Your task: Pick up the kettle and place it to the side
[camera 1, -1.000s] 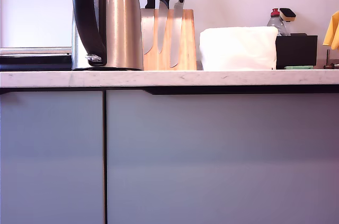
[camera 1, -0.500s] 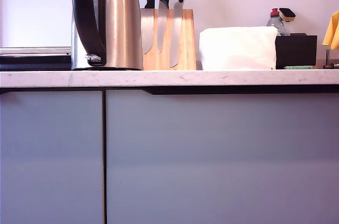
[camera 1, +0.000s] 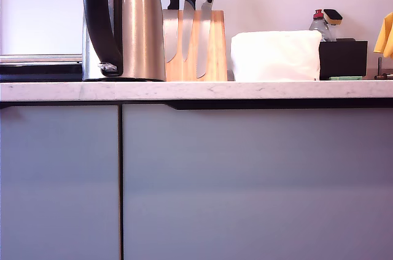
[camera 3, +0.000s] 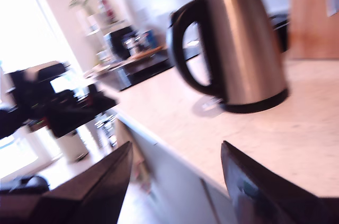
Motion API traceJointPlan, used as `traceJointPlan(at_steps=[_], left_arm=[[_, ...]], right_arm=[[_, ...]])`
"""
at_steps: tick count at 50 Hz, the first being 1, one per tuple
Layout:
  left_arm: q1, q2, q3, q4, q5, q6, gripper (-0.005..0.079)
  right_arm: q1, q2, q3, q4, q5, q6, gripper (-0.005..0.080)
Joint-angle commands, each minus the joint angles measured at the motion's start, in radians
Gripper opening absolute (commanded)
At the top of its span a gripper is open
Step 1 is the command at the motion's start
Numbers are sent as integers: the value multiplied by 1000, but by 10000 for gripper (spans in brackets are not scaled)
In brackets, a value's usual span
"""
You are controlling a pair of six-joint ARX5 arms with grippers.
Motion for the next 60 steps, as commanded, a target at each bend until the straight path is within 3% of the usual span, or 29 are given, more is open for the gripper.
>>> traceJointPlan(at_steps=[1, 14, 22, 40, 60], left_arm=[[-1, 47, 34, 40, 5, 26, 638], [-3, 258, 75, 171, 13, 95, 637], [-14, 375, 116, 231, 15, 132, 637], [-16, 649, 280, 332, 29, 132, 637], [-104, 871, 468, 349, 39, 132, 637]], right_arm=[[51, 53, 47, 17, 13, -34, 481], [284, 320, 203, 19, 159, -201, 481], [380, 515, 344, 19, 216, -265, 481], [478, 912, 701, 16, 220, -304, 481], [529, 1186, 985, 2, 221, -304, 481]])
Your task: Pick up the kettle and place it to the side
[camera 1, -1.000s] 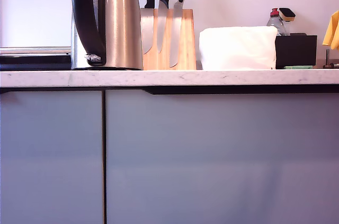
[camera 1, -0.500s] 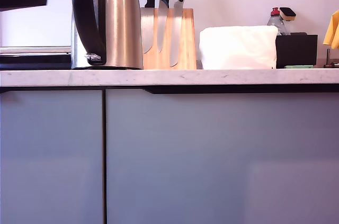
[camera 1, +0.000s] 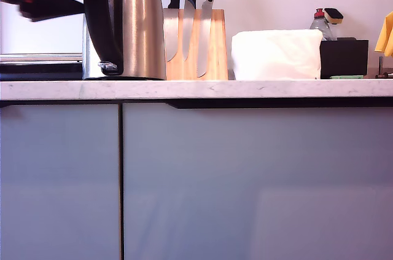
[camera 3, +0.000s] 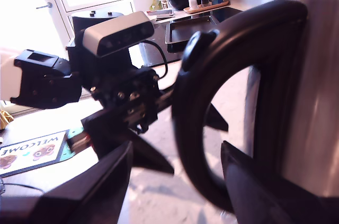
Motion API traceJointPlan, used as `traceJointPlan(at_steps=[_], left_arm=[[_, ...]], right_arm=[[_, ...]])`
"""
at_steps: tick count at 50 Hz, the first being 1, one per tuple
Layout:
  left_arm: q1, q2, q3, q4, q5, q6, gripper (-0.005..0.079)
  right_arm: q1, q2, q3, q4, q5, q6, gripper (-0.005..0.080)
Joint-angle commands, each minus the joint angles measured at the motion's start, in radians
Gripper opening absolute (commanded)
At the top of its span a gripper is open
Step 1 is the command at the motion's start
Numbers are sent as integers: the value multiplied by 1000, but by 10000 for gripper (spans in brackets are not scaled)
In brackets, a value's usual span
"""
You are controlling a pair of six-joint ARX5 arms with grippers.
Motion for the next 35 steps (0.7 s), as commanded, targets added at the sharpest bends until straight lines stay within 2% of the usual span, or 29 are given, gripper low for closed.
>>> traceJointPlan(at_steps=[1, 15, 26, 29, 35], left_arm=[[-16, 33, 15, 8, 10, 6, 637], [-60, 91, 36, 7, 10, 30, 636], [-64, 95, 37, 5, 2, 58, 616], [-64, 95, 37, 8, -10, 58, 576], [-72, 95, 37, 10, -17, 84, 399]], right_arm=[[17, 38, 35, -2, -1, -6, 481], [55, 162, 206, -73, -1, -6, 481], [76, 208, 252, -81, -3, 2, 481], [77, 208, 252, -90, -4, 1, 480], [76, 208, 252, -120, -5, 2, 475]])
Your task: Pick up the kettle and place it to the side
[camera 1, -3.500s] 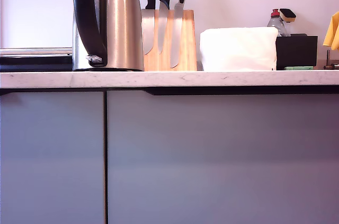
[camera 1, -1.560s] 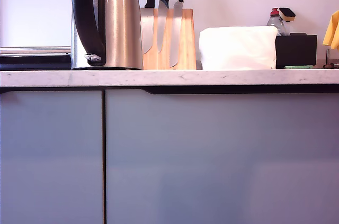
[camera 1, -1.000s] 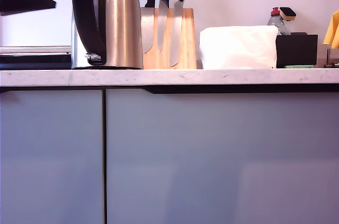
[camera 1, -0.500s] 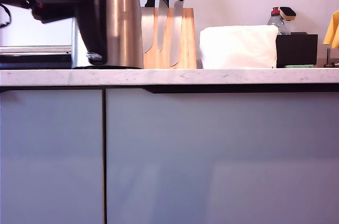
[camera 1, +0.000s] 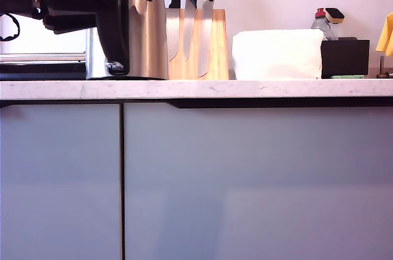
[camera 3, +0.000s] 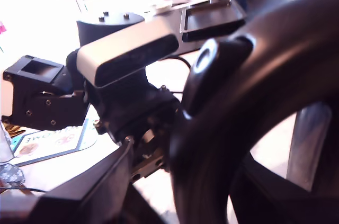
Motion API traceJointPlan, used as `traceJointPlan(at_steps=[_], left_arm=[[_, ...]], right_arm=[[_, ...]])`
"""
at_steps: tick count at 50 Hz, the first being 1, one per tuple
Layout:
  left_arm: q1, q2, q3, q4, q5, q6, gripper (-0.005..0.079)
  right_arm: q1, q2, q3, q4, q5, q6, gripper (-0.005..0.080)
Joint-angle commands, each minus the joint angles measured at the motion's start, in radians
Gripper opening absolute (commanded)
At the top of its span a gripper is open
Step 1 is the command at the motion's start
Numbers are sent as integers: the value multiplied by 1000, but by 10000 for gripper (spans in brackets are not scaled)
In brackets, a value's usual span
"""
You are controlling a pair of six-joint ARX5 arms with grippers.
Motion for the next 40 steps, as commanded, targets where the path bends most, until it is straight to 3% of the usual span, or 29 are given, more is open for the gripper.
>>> traceJointPlan(at_steps=[1, 18, 24, 33, 40], left_arm=[[-13, 22, 11, 8, -2, 19, 381], [-24, 37, 11, 3, -4, 97, 358], [-24, 57, 11, 1, -3, 108, 251], [-24, 76, 11, -4, 15, 138, -30], [-24, 76, 11, 0, 15, 149, -21]], right_arm=[[5, 7, 8, -12, -5, 0, 475], [6, 7, 9, -58, -34, 1, 474], [7, 7, 26, -66, -35, 4, 473], [19, 7, 48, -89, -37, 4, 409], [24, 7, 48, -85, -33, 4, 326]])
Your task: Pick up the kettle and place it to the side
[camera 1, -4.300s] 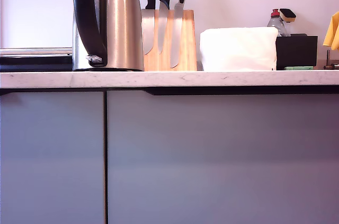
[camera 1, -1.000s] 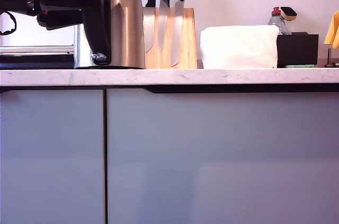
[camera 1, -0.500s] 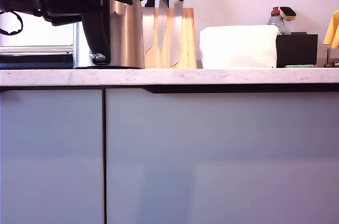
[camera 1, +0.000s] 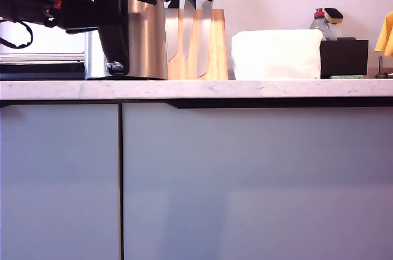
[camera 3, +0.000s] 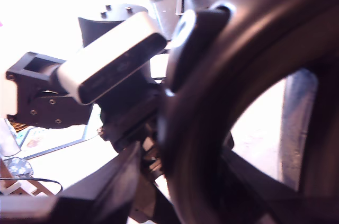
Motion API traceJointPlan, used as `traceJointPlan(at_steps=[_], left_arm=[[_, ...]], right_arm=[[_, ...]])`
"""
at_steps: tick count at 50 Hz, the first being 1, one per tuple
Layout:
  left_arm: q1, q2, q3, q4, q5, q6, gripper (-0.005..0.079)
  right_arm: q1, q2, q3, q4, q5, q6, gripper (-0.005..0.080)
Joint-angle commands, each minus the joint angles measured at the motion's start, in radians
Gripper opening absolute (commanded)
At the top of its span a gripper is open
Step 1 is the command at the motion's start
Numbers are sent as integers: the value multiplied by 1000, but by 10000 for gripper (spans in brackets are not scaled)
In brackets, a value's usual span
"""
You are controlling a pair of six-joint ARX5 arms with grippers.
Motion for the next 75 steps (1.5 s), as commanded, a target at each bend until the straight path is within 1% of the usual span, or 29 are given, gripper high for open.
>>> traceJointPlan(at_steps=[1, 6, 11, 18, 32, 39, 46, 50, 56, 67, 75], left_arm=[[2, 32, 2, -11, -4, -22, -21], [2, 32, 2, -33, -3, -21, -21], [2, 32, 2, -51, -3, 7, -21], [2, 32, 2, -77, -5, 31, -21], [2, 12, 14, -64, -43, 49, -21], [2, -18, 24, -66, -51, 51, -21], [2, -50, 34, -80, -69, 85, -21], [2, -62, 48, -112, -73, 100, -21], [2, -79, 55, -153, -95, 168, -21], [1, -97, 63, -169, -106, 185, -21], [-10, -129, 74, -175, -141, 213, -21]], right_arm=[[26, 7, 25, 11, -26, 3, 315], [26, 7, 25, 24, -19, 3, 264], [26, 7, 26, 49, -19, 7, 204], [26, 7, 54, 53, -21, 16, -14], [53, 6, 140, 30, -17, 13, -11], [64, 6, 176, -16, -5, -10, -11], [66, -1, 183, -38, 8, -41, -11], [71, -4, 183, -42, 8, -51, -11], [71, -15, 184, -50, 8, -57, -11], [71, -46, 187, -64, 31, -80, -11], [71, -65, 187, -90, 33, -107, -11]])
